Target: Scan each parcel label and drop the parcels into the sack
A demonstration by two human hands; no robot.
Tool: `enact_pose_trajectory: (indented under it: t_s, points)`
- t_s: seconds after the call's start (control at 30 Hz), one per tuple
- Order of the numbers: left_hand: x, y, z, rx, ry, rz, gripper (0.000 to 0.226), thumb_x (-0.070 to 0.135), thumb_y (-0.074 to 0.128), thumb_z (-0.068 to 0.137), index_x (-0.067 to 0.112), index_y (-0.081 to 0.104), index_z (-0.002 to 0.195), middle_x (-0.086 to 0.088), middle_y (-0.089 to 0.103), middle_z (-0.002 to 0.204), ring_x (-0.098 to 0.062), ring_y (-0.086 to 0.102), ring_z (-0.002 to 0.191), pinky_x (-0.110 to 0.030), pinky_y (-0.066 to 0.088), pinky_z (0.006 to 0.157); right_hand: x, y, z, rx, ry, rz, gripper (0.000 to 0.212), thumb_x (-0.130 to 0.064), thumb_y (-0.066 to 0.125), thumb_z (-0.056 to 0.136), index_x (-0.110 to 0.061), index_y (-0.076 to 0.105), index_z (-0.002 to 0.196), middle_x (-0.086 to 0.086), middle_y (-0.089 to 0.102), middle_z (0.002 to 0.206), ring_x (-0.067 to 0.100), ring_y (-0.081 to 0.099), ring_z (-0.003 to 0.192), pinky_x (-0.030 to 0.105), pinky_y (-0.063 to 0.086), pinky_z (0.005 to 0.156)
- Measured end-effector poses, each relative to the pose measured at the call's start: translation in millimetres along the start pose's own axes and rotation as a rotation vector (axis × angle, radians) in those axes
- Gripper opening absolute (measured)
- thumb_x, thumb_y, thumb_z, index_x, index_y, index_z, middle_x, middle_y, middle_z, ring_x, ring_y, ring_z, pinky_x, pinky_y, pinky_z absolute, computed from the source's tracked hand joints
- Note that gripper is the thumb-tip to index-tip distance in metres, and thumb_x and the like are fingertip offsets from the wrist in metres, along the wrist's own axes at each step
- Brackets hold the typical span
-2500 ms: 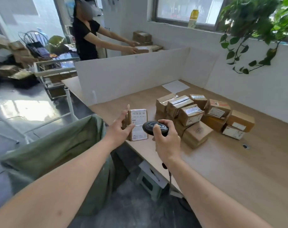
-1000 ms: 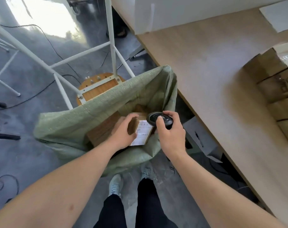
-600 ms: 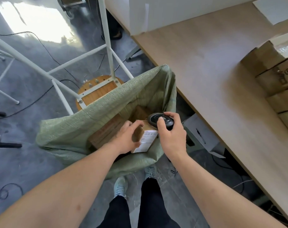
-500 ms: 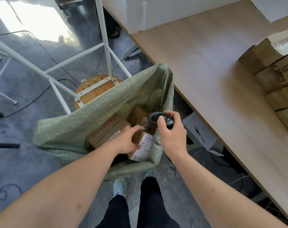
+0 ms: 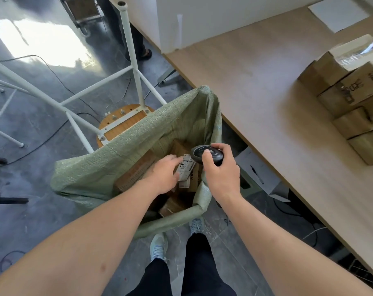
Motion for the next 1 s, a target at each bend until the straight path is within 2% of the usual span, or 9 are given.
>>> enact_pose_trajectory:
  t_s: [0.1,0.2,0.3,0.43,0.57,0.63,0.77,0.9,1.0]
  points:
    - [9.4,-14.2,-10.0,-0.029,0.017,0.116,0.06,0.03,0.057,0.105,0.027,0.037,0.162,0.0,0.029,0.17,-0.024,0.039,0.15,-0.042,0.036,0.122,-8.6,-3.3,-9.6,0.028,-0.025,-0.001,0.026,-0.052,0.062,0.1,-0.044,0.056,0.124,-0.02,0.069,0.103,0.007,0.069,0.098,0.039,0.062,0.088]
    - [25.4,-29.8,-24.4,-0.037,0.057,0.227,0.061,0.036,0.053,0.107,0.025,0.033,0.163,-0.001,0.026,0.171,-0.024,0.031,0.155,-0.042,0.032,0.124,-16.4,-10.4,-25.7,0.081,-0.037,-0.006,0.029,-0.053,0.06,0.102,-0.042,0.054,0.128,-0.02,0.067,0.106,0.009,0.069,0.098,0.035,0.061,0.084]
    - [42.1,-43.7,-40.7,-0.028,0.114,0.311,0.062,0.039,0.051,0.107,0.025,0.033,0.164,-0.002,0.026,0.172,-0.026,0.027,0.157,-0.044,0.028,0.127,-22.9,-21.5,-46.9,0.147,-0.029,0.01,0.029,-0.055,0.059,0.101,-0.043,0.053,0.127,-0.02,0.066,0.105,0.011,0.068,0.097,0.04,0.062,0.085]
    - [69.6,-62.9,-63.5,-0.011,0.199,0.387,0.059,0.042,0.049,0.107,0.025,0.035,0.162,-0.002,0.027,0.171,-0.027,0.029,0.155,-0.044,0.027,0.127,-33.7,-44.7,-79.6,0.223,-0.027,0.047,0.028,-0.053,0.06,0.102,-0.04,0.054,0.126,-0.012,0.069,0.107,0.014,0.069,0.094,0.042,0.063,0.082]
    - [114.0,-80.1,-88.0,0.029,0.299,0.433,0.058,0.041,0.05,0.107,0.024,0.038,0.162,-0.003,0.029,0.17,-0.027,0.034,0.153,-0.044,0.03,0.125,-44.6,-80.7,-107.9,0.309,-0.052,0.084,0.031,-0.051,0.06,0.103,-0.034,0.056,0.128,-0.007,0.071,0.108,0.011,0.068,0.089,0.035,0.058,0.074]
    - [141.3,-85.8,-98.7,0.053,0.344,0.457,0.059,0.041,0.05,0.107,0.022,0.038,0.162,-0.003,0.03,0.17,-0.028,0.034,0.153,-0.045,0.031,0.125,-48.0,-101.8,-118.0,0.346,-0.062,0.093,0.03,-0.051,0.061,0.103,-0.032,0.056,0.126,-0.007,0.07,0.104,0.011,0.067,0.087,0.035,0.056,0.072]
    - [202.2,-83.0,-110.6,0.1,0.435,0.529,0.06,0.04,0.051,0.106,0.021,0.039,0.161,-0.006,0.035,0.167,-0.032,0.035,0.151,-0.046,0.032,0.124,-46.7,-152.5,-135.0,0.43,-0.075,0.137,0.03,-0.054,0.062,0.099,-0.036,0.058,0.121,-0.015,0.067,0.099,0.017,0.068,0.091,0.044,0.061,0.083]
    - [271.8,-65.0,-118.5,0.129,0.52,0.564,0.053,0.039,0.053,0.104,0.018,0.048,0.152,-0.009,0.051,0.149,-0.033,0.048,0.136,-0.047,0.04,0.115,-34.3,-214.6,-148.6,0.497,-0.079,0.124,0.029,-0.054,0.06,0.099,-0.038,0.056,0.124,-0.008,0.067,0.105,0.024,0.067,0.099,0.044,0.059,0.087]
    - [328.8,-47.0,-127.2,0.137,0.569,0.56,0.055,0.038,0.052,0.104,0.017,0.046,0.154,-0.009,0.047,0.153,-0.033,0.045,0.139,-0.047,0.038,0.118,-22.4,-268.4,-159.1,0.538,-0.088,0.113,0.03,-0.051,0.06,0.101,-0.036,0.055,0.127,-0.006,0.067,0.106,0.025,0.067,0.1,0.048,0.06,0.088]
Point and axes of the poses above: each hand's wrist, its own z-axis towards the middle knuckle, its own y-axis out of the palm, x = y × z, the point moved 8 cm from there along z, towards the middle knuckle
